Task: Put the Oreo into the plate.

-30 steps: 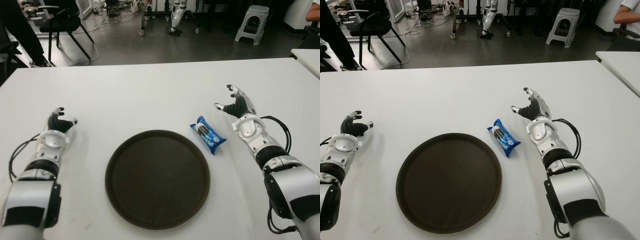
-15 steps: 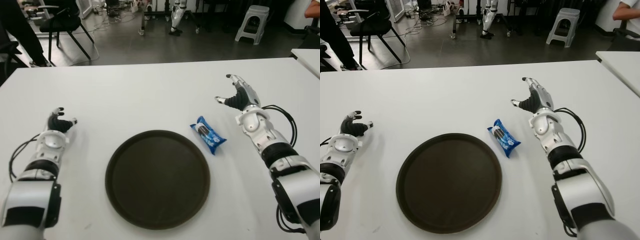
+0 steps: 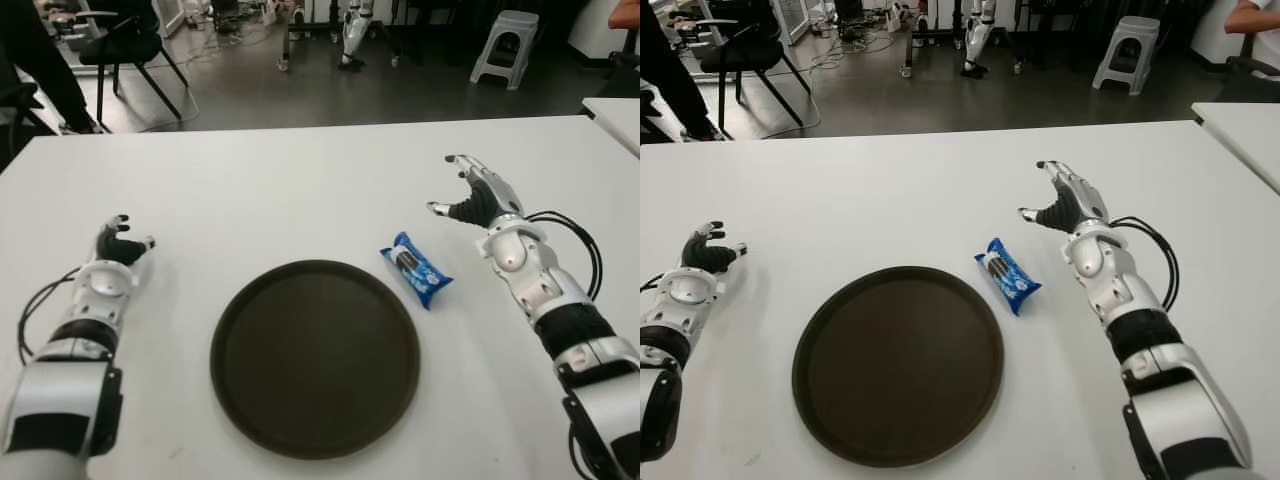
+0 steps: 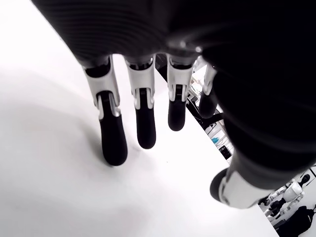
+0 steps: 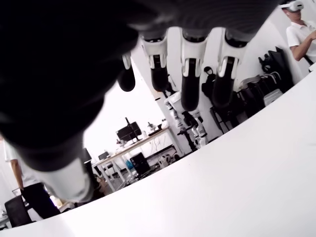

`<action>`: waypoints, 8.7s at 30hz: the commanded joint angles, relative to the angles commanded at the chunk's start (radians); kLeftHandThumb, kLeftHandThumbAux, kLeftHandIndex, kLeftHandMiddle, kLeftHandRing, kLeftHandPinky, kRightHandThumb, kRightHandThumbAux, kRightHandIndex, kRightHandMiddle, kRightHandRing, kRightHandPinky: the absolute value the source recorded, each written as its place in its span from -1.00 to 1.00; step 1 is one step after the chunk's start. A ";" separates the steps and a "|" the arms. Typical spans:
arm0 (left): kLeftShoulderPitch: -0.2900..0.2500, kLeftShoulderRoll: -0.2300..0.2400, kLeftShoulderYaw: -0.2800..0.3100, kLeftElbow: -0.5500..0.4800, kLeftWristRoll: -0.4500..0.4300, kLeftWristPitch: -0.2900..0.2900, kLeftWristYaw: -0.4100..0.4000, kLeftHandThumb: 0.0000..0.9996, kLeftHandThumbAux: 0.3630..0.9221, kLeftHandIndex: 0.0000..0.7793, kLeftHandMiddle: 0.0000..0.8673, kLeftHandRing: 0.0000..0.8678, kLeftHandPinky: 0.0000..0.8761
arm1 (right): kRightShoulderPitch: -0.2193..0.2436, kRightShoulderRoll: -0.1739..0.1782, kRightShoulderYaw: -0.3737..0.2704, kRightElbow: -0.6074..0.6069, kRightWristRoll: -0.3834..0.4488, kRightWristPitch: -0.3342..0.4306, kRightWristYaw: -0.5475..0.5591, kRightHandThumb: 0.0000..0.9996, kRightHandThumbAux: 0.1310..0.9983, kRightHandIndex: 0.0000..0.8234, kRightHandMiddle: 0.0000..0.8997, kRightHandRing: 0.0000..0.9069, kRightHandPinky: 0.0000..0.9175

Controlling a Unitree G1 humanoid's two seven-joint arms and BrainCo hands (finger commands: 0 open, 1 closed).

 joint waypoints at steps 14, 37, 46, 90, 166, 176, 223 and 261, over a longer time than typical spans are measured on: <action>-0.012 -0.011 -0.007 -0.001 0.006 0.030 0.013 -0.60 0.32 -0.88 -0.67 -0.56 -0.48 | 0.099 -0.038 0.015 -0.299 -0.074 0.183 0.163 -0.63 0.28 -0.96 -0.72 -0.64 -0.57; -0.010 -0.018 0.001 -0.002 -0.004 0.008 0.012 -0.65 0.19 -0.81 -0.60 -0.50 -0.46 | 0.195 -0.044 0.052 -0.494 -0.169 0.321 0.307 -0.78 0.11 -1.00 -0.80 -0.76 -0.71; -0.008 -0.015 0.010 0.000 -0.013 0.001 0.001 -0.55 0.19 -0.85 -0.63 -0.54 -0.52 | 0.243 -0.038 0.077 -0.616 -0.223 0.387 0.354 -0.85 0.06 -1.00 -0.86 -0.81 -0.79; -0.014 -0.021 -0.002 0.000 0.001 0.011 0.015 -0.53 0.23 -0.87 -0.72 -0.63 -0.57 | 0.146 0.060 0.231 -0.353 -0.400 0.521 0.462 -1.00 -0.10 -1.00 -1.00 -0.98 -0.77; -0.013 -0.016 0.004 0.005 0.000 0.007 0.007 -0.54 0.21 -0.86 -0.69 -0.62 -0.57 | 0.025 0.100 0.228 -0.186 -0.317 0.518 0.448 -1.00 -0.08 -0.89 -0.93 -0.83 -0.65; -0.015 -0.020 0.003 0.004 0.000 0.011 0.015 -0.50 0.18 -0.87 -0.69 -0.63 -0.58 | 0.022 0.108 0.209 -0.179 -0.298 0.495 0.402 -1.00 0.03 -0.70 -0.69 -0.59 -0.37; -0.012 -0.012 -0.015 0.007 0.015 0.014 0.029 -0.55 0.08 -0.81 -0.60 -0.55 -0.58 | 0.046 0.159 0.147 -0.182 -0.244 0.496 0.217 0.42 0.35 0.06 0.71 0.70 0.68; -0.010 -0.012 -0.012 0.006 0.007 0.009 0.024 -0.48 0.18 -0.85 -0.66 -0.60 -0.58 | 0.035 0.148 0.149 -0.162 -0.233 0.488 0.176 0.42 0.35 0.07 0.75 0.75 0.72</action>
